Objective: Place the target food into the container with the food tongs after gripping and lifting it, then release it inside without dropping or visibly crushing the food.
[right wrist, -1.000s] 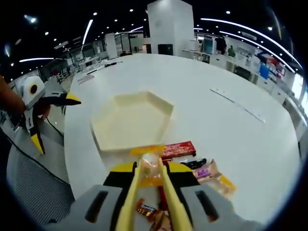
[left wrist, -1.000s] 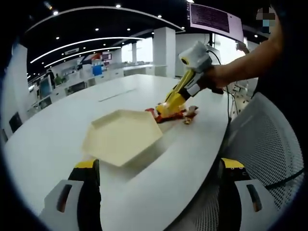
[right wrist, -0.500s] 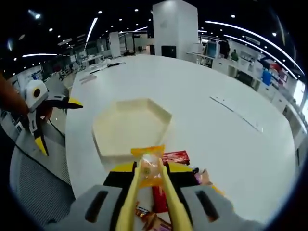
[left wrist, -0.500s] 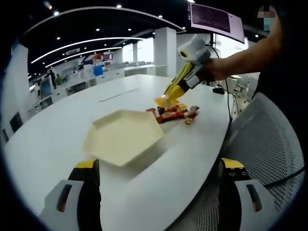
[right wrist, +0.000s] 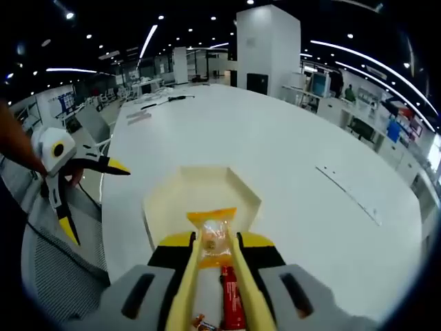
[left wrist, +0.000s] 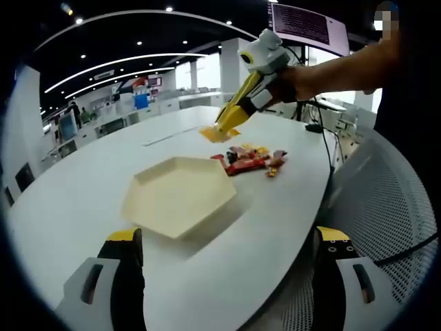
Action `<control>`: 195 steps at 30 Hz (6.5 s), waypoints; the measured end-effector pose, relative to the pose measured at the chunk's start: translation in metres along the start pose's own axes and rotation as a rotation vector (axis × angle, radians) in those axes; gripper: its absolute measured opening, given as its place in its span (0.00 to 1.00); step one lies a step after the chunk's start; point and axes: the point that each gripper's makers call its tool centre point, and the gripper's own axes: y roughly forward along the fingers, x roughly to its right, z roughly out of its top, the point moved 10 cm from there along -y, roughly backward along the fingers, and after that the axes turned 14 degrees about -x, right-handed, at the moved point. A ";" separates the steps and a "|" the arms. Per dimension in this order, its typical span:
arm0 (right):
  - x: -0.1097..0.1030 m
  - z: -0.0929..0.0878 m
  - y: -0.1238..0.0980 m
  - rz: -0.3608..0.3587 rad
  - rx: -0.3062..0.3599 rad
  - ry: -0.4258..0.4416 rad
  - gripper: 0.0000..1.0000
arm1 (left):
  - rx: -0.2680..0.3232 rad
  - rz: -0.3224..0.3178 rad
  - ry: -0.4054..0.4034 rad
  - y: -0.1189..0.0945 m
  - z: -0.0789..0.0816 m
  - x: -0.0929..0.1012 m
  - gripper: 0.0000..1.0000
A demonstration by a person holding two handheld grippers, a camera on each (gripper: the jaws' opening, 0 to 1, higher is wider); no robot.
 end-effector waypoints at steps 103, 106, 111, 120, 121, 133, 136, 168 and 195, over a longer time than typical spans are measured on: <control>0.004 -0.104 -0.057 0.063 0.042 -0.123 0.26 | -0.063 0.025 0.005 0.004 -0.003 -0.002 0.99; 0.002 -0.111 -0.053 0.072 0.040 -0.126 0.26 | -0.061 0.023 0.003 0.004 -0.004 -0.002 0.99; -0.003 -0.123 -0.040 0.079 0.011 -0.150 0.26 | -0.062 0.023 0.009 0.004 -0.003 -0.001 0.99; -0.005 -0.139 -0.018 0.107 -0.042 -0.132 0.26 | -0.070 0.021 0.012 0.005 -0.003 0.000 0.99; -0.005 -0.141 -0.017 0.108 -0.047 -0.130 0.26 | -0.071 0.021 0.011 0.005 -0.003 0.000 0.99; -0.004 -0.145 -0.002 0.098 -0.107 -0.141 0.27 | -0.079 0.012 0.009 0.006 -0.004 0.001 0.99; -0.008 -0.144 0.002 0.090 -0.131 -0.180 0.27 | -0.079 0.009 0.008 0.005 -0.003 0.001 0.99; -0.008 -0.135 0.006 0.088 -0.188 -0.083 0.20 | -0.090 0.010 0.003 0.006 -0.005 0.000 0.98; 0.027 -0.073 -0.040 0.059 -0.175 -0.109 0.20 | -0.024 0.018 -0.001 0.001 0.001 0.000 1.00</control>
